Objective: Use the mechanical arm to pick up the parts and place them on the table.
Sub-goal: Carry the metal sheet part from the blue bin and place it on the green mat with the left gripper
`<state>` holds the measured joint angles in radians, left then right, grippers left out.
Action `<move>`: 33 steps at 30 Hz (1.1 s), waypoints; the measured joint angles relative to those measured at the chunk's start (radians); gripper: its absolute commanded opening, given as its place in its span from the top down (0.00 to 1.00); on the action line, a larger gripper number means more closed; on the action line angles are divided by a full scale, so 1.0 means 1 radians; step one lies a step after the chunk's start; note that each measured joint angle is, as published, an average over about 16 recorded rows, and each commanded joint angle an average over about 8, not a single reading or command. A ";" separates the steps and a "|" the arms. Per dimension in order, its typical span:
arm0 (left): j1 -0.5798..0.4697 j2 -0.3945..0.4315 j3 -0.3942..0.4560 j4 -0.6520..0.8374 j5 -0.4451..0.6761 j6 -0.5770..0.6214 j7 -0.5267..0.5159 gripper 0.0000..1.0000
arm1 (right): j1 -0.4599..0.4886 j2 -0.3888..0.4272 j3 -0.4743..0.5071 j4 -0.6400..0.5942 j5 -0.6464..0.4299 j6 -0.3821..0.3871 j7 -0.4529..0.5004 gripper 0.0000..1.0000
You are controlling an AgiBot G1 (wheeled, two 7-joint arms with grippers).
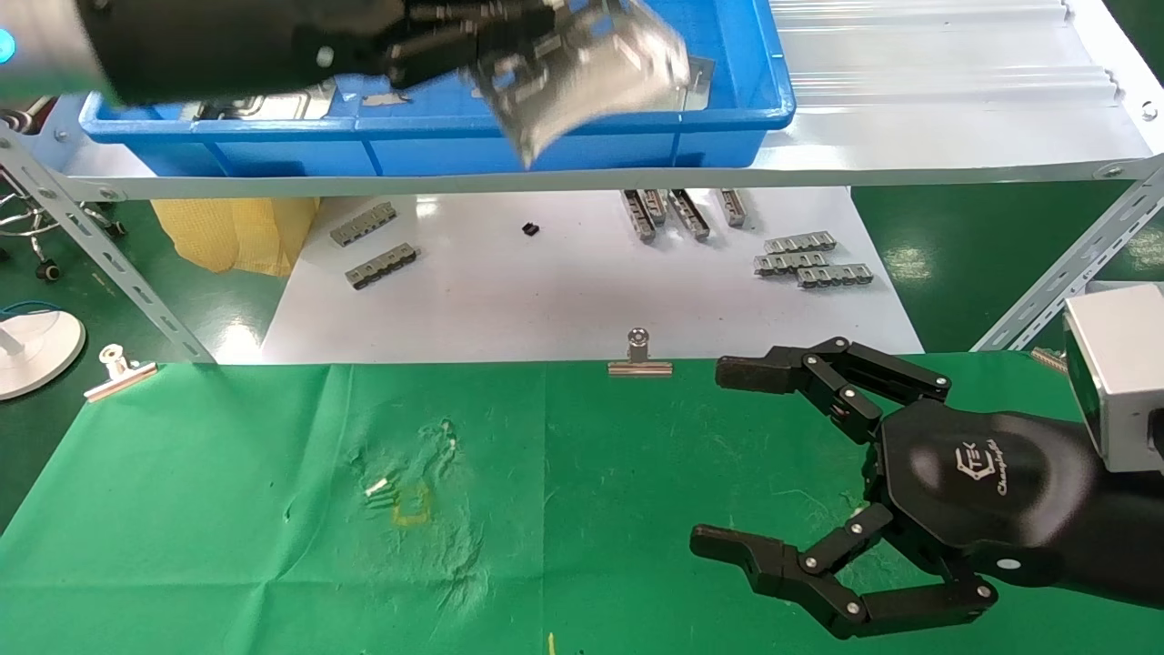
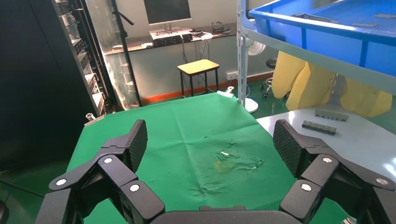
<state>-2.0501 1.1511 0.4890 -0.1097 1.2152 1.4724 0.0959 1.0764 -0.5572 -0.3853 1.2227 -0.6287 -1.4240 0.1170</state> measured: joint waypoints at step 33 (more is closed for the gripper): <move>0.285 -0.149 0.418 -0.158 0.081 0.022 0.481 0.84 | 0.000 0.000 0.000 0.000 0.000 0.000 0.000 0.00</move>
<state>-1.7654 1.0021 0.9067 -0.2679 1.2963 1.4947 0.5766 1.0764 -0.5572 -0.3853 1.2227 -0.6287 -1.4240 0.1170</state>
